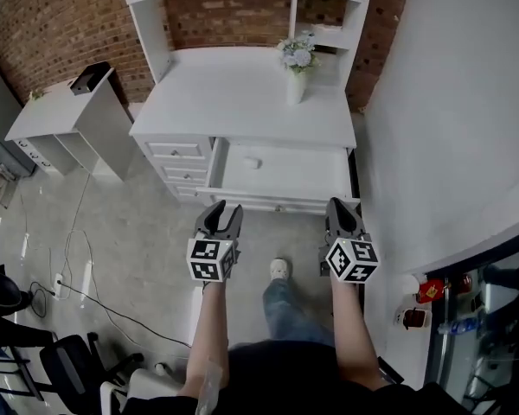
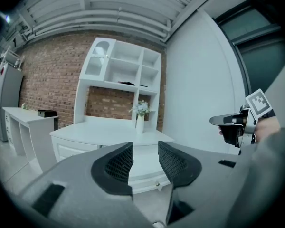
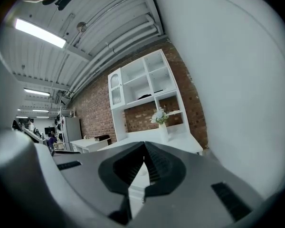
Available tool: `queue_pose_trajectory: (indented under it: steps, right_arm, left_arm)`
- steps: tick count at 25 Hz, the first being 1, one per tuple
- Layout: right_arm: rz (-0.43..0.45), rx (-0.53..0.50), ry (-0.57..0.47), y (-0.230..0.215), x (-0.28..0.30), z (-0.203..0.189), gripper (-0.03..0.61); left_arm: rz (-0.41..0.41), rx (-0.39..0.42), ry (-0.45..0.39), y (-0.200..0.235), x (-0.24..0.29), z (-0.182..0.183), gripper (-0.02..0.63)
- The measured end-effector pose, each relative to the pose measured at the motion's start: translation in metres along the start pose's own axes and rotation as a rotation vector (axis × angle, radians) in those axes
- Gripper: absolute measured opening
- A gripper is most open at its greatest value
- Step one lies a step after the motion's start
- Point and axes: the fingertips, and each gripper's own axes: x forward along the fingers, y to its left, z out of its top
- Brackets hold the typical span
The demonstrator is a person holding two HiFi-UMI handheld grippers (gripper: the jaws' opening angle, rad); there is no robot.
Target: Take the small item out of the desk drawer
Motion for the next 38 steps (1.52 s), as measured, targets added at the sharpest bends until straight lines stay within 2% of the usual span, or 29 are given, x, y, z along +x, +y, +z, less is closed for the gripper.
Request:
queue_pose_trajectory:
  steps: [8,14,21,28,31,34,38]
  right_arm:
    - [0.047,0.004,0.058,-0.04,0.142,0.006,-0.002]
    - [0.129,0.003,0.109,-0.043,0.234,0.01,-0.002]
    - [0.158,0.004,0.139,-0.045,0.288,0.01,-0.002]
    - [0.154,-0.027,0.164,-0.042,0.314,0.011,-0.003]
    - [0.149,-0.025,0.18,-0.042,0.321,0.008,-0.002]
    - [0.149,-0.026,0.191,-0.04,0.326,0.007,-0.002]
    - [0.151,-0.029,0.211,-0.042,0.33,0.001,-0.002]
  left_arm:
    - [0.069,-0.041,0.003,0.052,0.116,0.024,0.137]
    - [0.1,-0.034,0.011,0.079,0.184,0.046,0.137]
    - [0.134,-0.044,0.024,0.108,0.222,0.054,0.137]
    - [0.098,-0.057,0.045,0.126,0.254,0.055,0.138]
    - [0.065,0.0,0.076,0.128,0.264,0.058,0.138]
    - [0.007,0.111,0.136,0.129,0.276,0.056,0.137]
    - [-0.118,0.37,0.286,0.118,0.292,0.032,0.137]
